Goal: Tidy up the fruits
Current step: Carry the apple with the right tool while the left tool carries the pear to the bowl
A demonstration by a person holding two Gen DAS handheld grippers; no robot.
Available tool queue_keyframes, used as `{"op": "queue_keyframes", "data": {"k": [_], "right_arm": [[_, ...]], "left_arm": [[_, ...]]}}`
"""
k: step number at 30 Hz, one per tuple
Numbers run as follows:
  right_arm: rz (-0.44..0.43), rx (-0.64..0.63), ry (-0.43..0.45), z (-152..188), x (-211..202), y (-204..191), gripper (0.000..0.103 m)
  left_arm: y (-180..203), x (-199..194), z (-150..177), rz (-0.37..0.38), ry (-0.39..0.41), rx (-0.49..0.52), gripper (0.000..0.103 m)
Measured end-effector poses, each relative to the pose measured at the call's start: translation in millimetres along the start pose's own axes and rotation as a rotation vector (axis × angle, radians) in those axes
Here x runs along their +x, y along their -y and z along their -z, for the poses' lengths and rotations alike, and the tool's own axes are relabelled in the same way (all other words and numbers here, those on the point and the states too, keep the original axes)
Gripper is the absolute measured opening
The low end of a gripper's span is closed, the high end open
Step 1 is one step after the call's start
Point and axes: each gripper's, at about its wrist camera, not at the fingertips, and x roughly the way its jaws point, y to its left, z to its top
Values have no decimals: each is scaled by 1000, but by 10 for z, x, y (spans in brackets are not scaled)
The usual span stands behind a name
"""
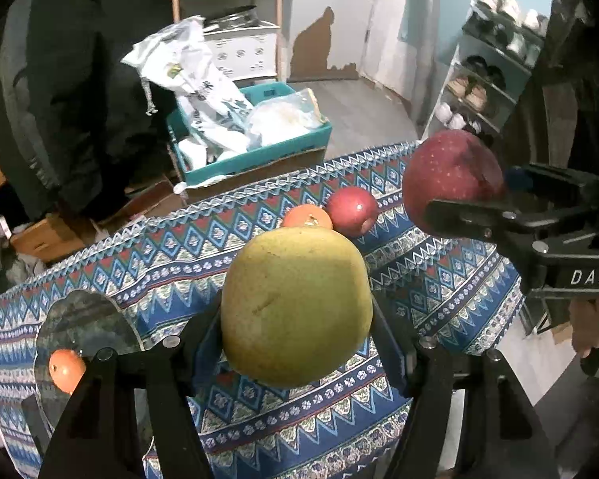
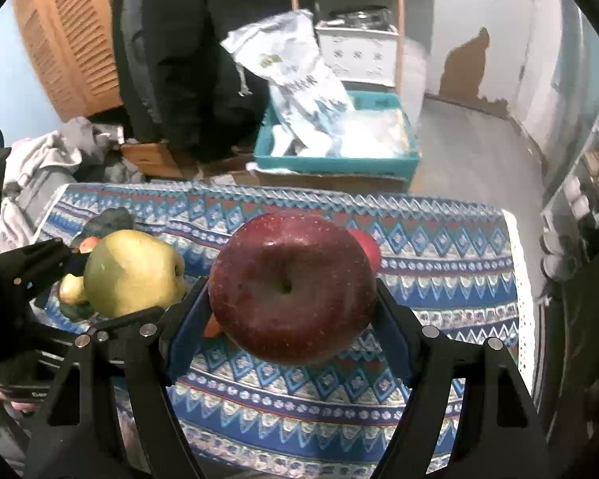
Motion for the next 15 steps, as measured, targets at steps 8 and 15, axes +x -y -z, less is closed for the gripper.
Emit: {"op": "queue_keyframes", "data": {"k": [8,15], "right_arm": [[-41,-55,21,-128,-44,-357,77],[-72,-98,21,-226,3,-641,77]], "left_arm": [[-308,-314,70,-19,47,-58,69],[-560,-496,143,-46,76,-86,69]]}}
